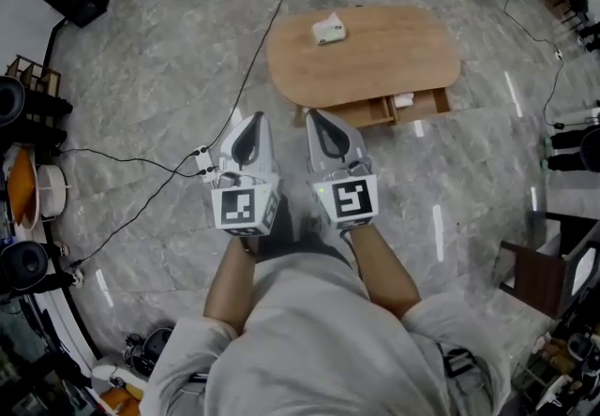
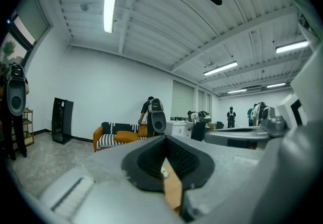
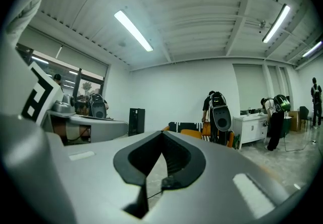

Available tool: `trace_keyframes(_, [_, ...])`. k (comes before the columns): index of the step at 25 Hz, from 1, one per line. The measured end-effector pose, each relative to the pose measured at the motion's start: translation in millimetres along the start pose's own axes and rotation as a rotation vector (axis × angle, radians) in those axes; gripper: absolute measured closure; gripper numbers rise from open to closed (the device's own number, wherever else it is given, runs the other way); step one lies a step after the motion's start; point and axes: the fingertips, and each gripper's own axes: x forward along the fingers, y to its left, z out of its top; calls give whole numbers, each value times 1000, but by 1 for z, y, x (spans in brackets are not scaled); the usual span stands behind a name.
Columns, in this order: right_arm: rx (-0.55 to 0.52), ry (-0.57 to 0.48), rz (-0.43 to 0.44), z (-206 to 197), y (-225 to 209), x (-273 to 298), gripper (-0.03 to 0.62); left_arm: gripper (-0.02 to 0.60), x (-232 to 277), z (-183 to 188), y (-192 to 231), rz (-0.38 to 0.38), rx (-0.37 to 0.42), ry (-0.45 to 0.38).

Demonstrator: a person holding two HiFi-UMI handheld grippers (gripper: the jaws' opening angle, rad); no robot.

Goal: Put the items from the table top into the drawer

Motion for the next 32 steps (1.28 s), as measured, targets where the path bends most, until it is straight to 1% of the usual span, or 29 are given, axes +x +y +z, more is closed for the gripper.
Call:
trace_keyframes(2, [6, 22, -35, -9, -14, 22, 588, 563, 26, -2, 11, -22, -9, 2])
trace_keyframes(4, [-10, 36, -66, -14, -28, 46, 588, 565, 53, 0, 24, -46, -12, 0])
trace_keyframes(10, [-31, 83, -138, -15, -52, 121, 588, 565, 123, 10, 64, -133, -14, 19])
trace_keyframes(15, [-52, 114, -197, -18, -64, 152, 588, 563, 159, -7, 80, -211, -11, 53])
trace_keyframes(19, [-52, 156, -266, -25, -82, 156, 588, 563, 185, -12, 79, -265, -39, 62])
trace_keyframes(24, [-49, 164, -325, -33, -107, 155, 588, 563, 209, -24, 67, -317, -42, 88])
trace_keyframes(29, [-14, 201, -362, -53, -142, 159, 588, 565, 245, -44, 51, -345, -42, 131])
trace_keyframes(32, [17, 204, -368, -69, -171, 166, 588, 563, 271, -58, 37, -353, -25, 161])
